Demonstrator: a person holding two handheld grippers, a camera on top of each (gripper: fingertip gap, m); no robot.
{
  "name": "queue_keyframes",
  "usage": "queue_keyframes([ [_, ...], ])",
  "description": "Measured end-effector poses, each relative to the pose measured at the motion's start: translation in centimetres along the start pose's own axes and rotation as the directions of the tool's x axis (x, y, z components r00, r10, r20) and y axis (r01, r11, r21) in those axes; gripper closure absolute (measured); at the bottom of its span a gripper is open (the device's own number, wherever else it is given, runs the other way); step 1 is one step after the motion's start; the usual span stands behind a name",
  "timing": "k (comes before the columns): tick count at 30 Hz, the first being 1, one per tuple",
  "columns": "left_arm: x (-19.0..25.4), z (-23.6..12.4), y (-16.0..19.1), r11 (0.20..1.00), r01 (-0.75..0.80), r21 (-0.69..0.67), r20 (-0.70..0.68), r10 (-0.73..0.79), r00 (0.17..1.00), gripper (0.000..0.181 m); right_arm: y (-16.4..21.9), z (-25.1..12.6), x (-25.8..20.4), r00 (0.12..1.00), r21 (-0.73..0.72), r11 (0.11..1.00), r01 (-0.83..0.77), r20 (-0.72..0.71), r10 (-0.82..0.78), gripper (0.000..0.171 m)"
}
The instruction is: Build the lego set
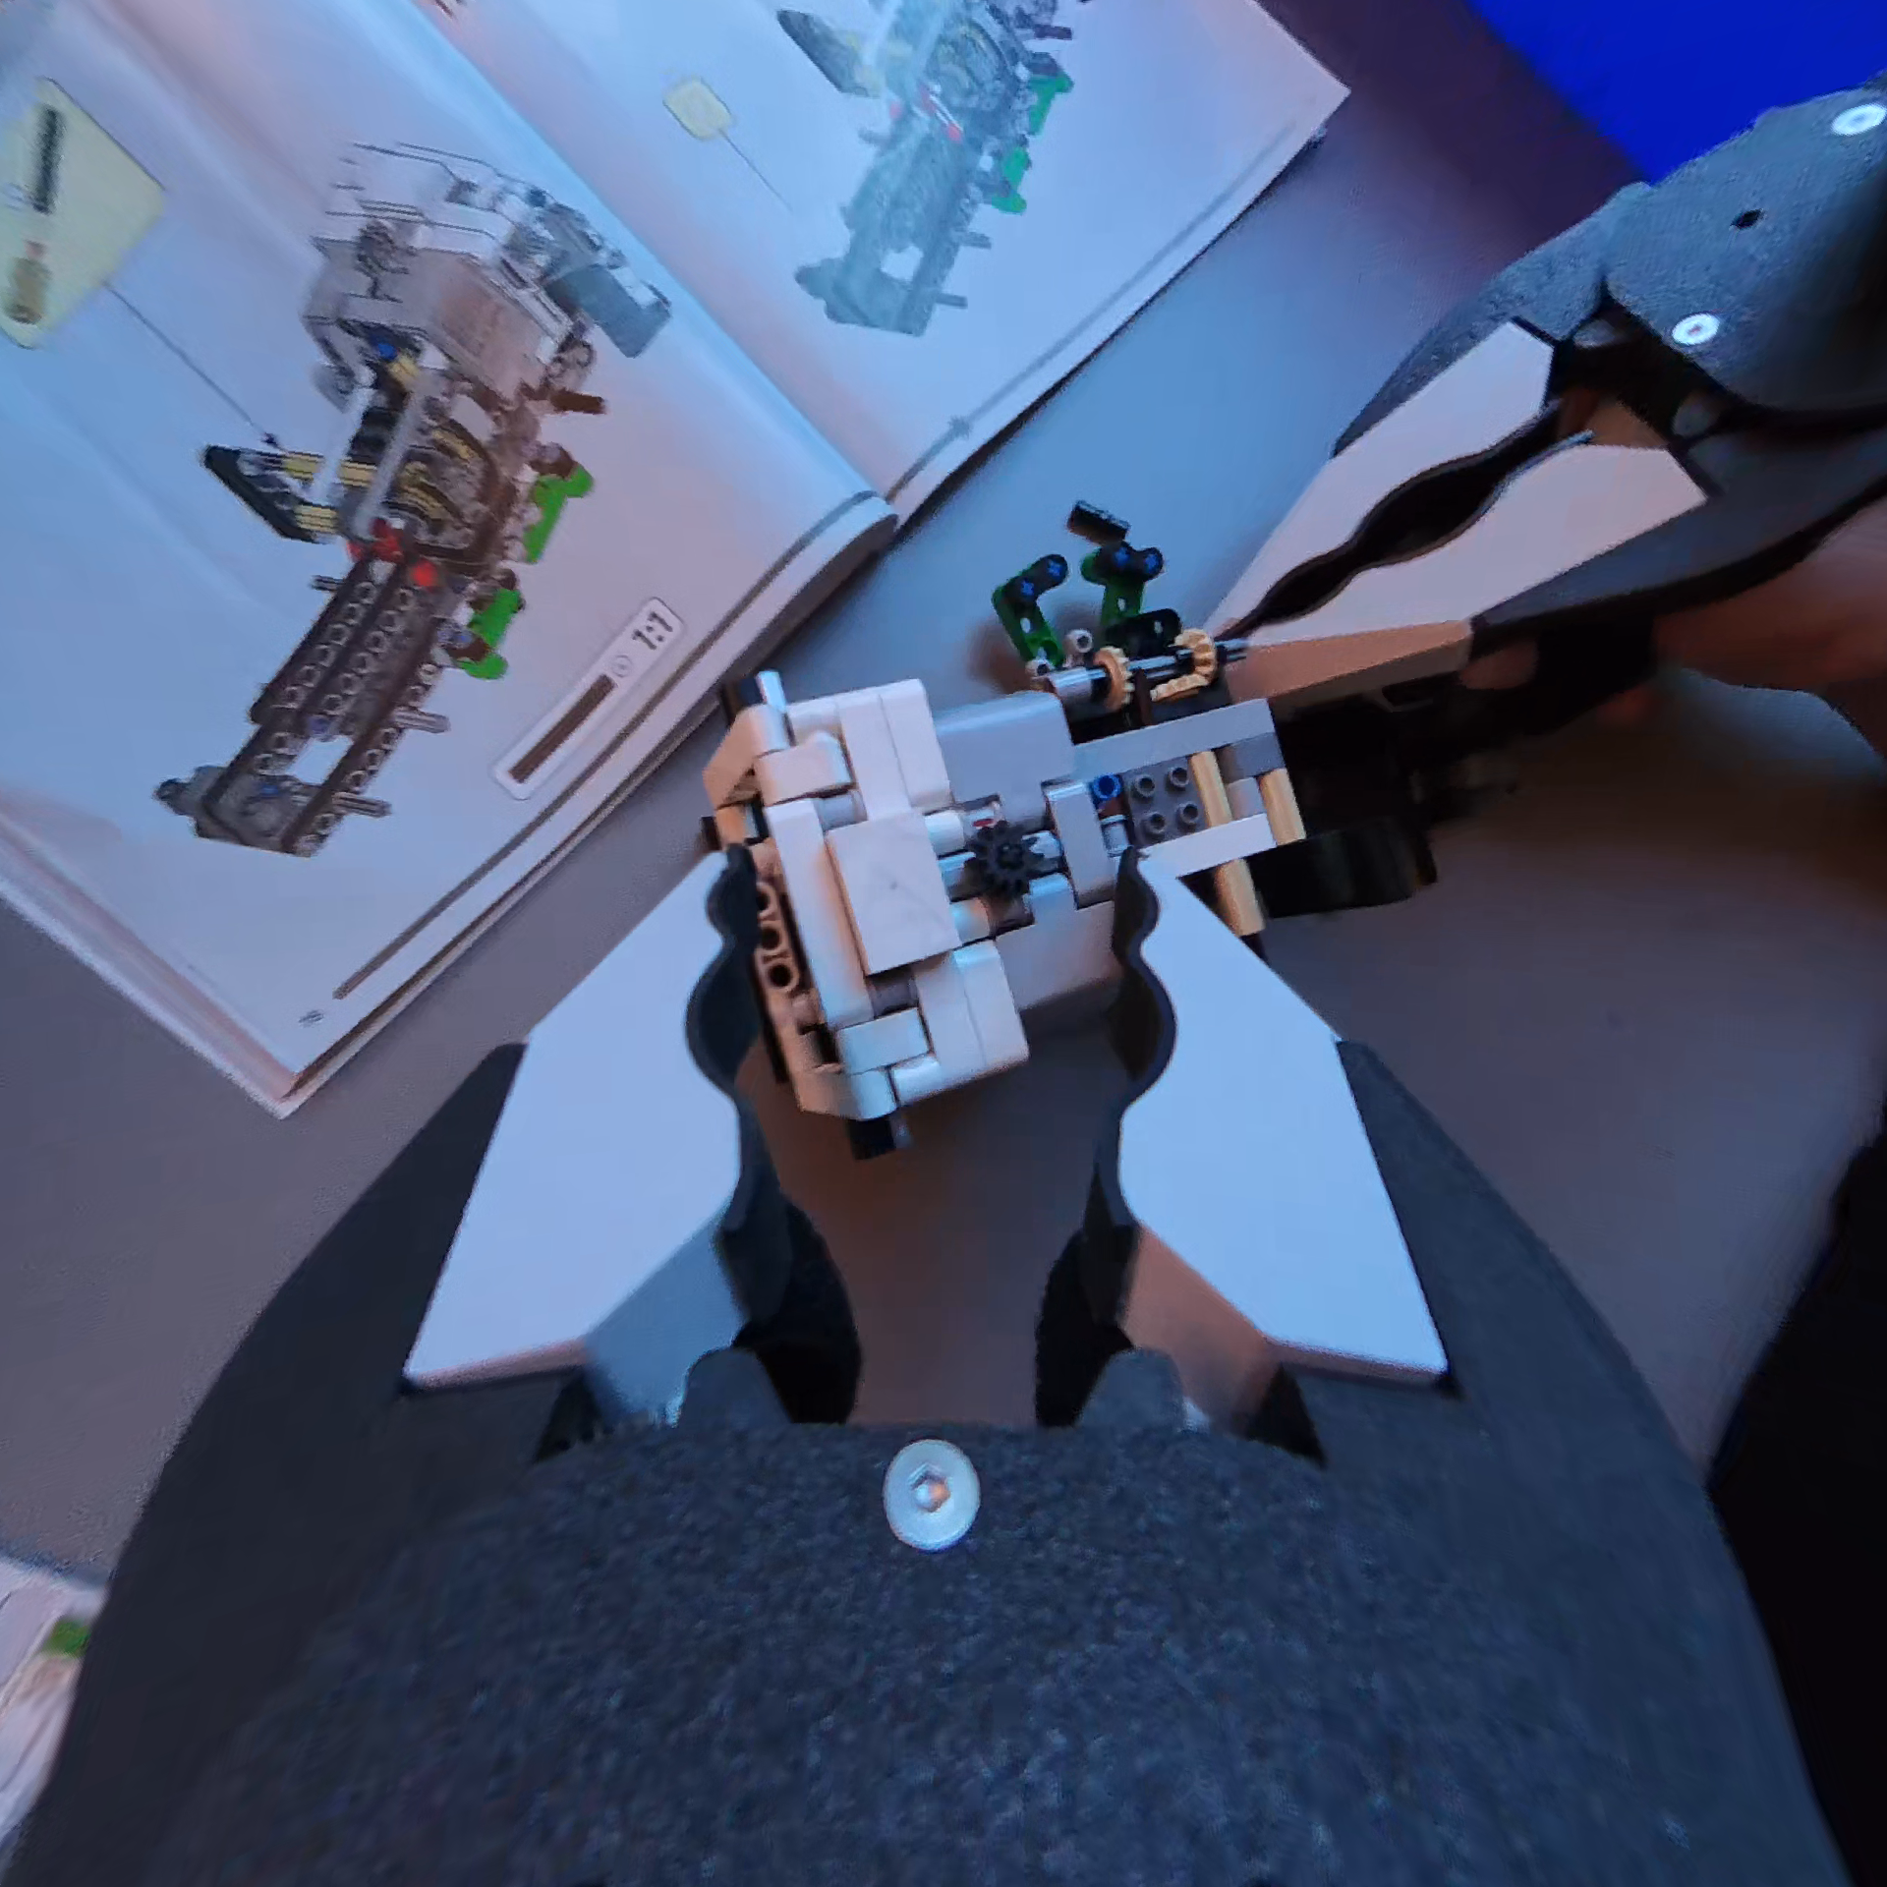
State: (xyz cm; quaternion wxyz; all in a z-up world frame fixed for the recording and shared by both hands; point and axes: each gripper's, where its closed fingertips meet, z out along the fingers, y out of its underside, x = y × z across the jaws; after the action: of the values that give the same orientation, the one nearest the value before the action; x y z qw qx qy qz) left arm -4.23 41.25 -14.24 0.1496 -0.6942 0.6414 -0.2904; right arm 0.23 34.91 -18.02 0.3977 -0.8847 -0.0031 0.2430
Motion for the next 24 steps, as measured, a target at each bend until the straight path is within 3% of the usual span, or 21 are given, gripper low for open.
queue_keyframes([
  [6, 0.6, 0.56, 0.17, 0.997, 0.052, 0.057, -0.032, -0.05, 0.998, 0.118, 0.19, 0.25, 0.19, 1.0, -0.029, 0.999, -0.014, 0.002, 0.014, 0.171],
  [10, 0.63, 0.57, 0.21, 0.995, 0.071, 0.068, -0.024, -0.07, 0.997, 0.118, 0.41, 0.68, 0.36, 0.987, -0.084, 0.988, 0.133, -0.078, -0.14, 0.171],
  [17, 0.62, 0.63, 0.16, 0.994, 0.077, 0.075, -0.011, -0.076, 0.997, 0.118, 0.42, 0.62, -0.25, 0.989, -0.129, 0.992, -0.008, 0.146, 0.027, 0.171],
  [24, 0.46, 0.5, 0.17, 0.994, 0.076, 0.077, -0.009, -0.075, 0.997, 0.118, 0.24, 0.62, -0.13, 0.982, -0.133, 0.987, 0.094, 0.174, -0.071, 0.171],
])
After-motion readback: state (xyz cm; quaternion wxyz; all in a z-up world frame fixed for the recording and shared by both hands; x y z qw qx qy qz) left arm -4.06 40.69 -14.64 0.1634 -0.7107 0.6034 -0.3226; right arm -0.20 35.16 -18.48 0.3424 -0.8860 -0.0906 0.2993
